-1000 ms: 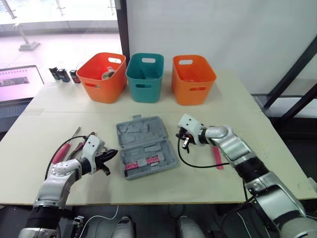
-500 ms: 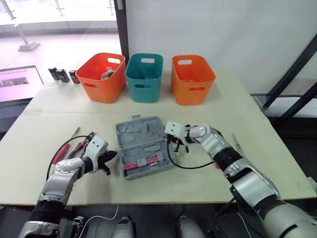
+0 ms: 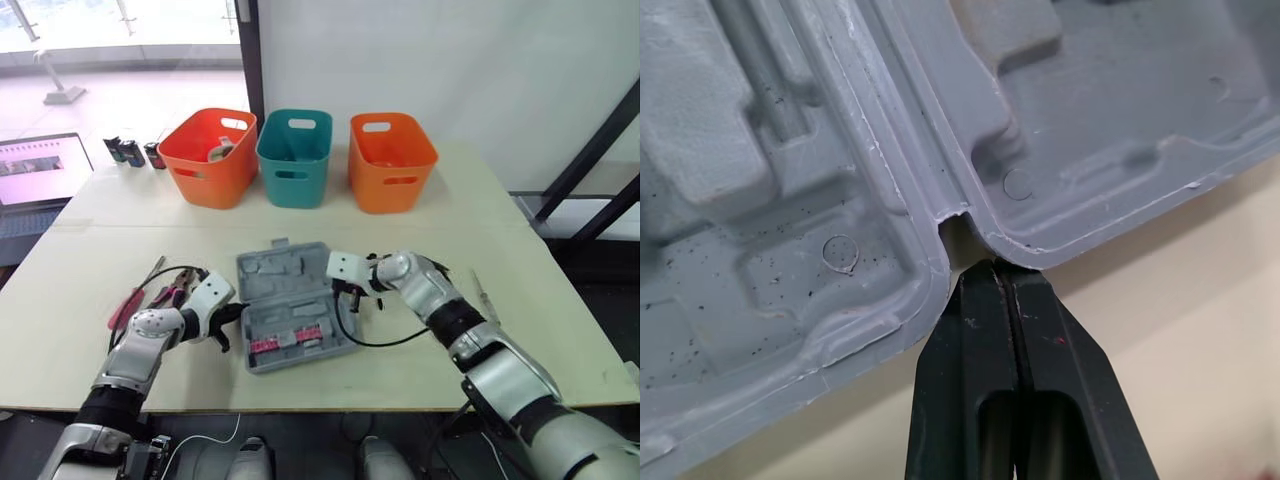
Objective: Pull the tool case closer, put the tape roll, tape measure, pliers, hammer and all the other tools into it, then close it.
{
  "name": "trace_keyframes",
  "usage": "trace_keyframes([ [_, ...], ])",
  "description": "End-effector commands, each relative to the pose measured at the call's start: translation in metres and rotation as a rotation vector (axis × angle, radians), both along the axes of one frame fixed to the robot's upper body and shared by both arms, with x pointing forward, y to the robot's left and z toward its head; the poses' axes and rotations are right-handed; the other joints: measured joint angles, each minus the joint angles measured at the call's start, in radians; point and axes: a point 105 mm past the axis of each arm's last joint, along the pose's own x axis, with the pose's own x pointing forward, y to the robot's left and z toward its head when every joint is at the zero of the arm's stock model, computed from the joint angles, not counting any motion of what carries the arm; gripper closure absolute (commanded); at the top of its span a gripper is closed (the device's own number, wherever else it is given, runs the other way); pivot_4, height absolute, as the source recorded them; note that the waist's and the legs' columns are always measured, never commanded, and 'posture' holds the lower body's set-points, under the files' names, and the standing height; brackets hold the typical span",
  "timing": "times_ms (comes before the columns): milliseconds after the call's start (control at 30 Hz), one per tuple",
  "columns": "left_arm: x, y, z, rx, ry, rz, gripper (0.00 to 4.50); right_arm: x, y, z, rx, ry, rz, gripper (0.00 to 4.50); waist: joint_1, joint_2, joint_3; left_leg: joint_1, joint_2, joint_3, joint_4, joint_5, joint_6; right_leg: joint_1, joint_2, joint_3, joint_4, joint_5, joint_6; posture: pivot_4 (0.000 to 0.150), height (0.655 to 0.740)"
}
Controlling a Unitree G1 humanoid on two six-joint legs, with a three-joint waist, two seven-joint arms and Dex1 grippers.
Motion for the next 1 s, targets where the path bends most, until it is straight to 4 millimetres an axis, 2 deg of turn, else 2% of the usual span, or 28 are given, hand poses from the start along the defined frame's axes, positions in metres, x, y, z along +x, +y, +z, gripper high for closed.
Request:
trace_keyframes([
  [33,-0.02,-0.027,-0.014,0.003,0.042,-0.153,4.5,-0.025,0.009,-0.001,0.011,0.053,0.058,4.49,0.001,0.001,0.0,0.0,0.0,0.0,0.0,0.0,0.0,0.0,0.0,0.0,0.0,0.0,0.0,0.15,0.74],
  [200,-0.044,-0.028,-0.02,-0.017,0.083,-0.198,4.5,-0.076,-0.004,-0.012,0.02,0.131,0.022,4.49,0.0,0.001,-0.002,0.001,0.0,0.0,0.0,0.0,0.0,0.001,0.0,0.0,0.0,-0.001,-0.001,0.15,0.74],
  [400,-0.06,-0.028,-0.028,0.003,0.121,-0.229,4.5,-0.102,-0.001,-0.018,0.042,0.184,-0.053,4.49,-0.007,0.0,-0.004,0.004,0.0,0.0,0.0,-0.001,0.0,0.003,0.0,0.0,0.0,-0.005,-0.007,0.15,0.74],
  [733,-0.073,-0.02,-0.034,0.04,0.148,-0.227,4.5,-0.12,0.004,-0.021,0.044,0.254,-0.094,4.49,-0.007,-0.001,-0.005,0.005,0.0,0.0,0.0,-0.001,0.0,0.003,0.0,0.0,0.0,-0.006,-0.009,0.15,0.74],
  [1000,-0.084,-0.016,-0.037,0.037,0.165,-0.21,4.5,-0.122,0.011,-0.018,0.054,0.254,-0.083,4.49,-0.009,-0.003,-0.006,0.006,0.001,0.0,-0.001,-0.001,0.0,0.002,0.0,0.0,0.0,-0.008,-0.011,0.15,0.74],
])
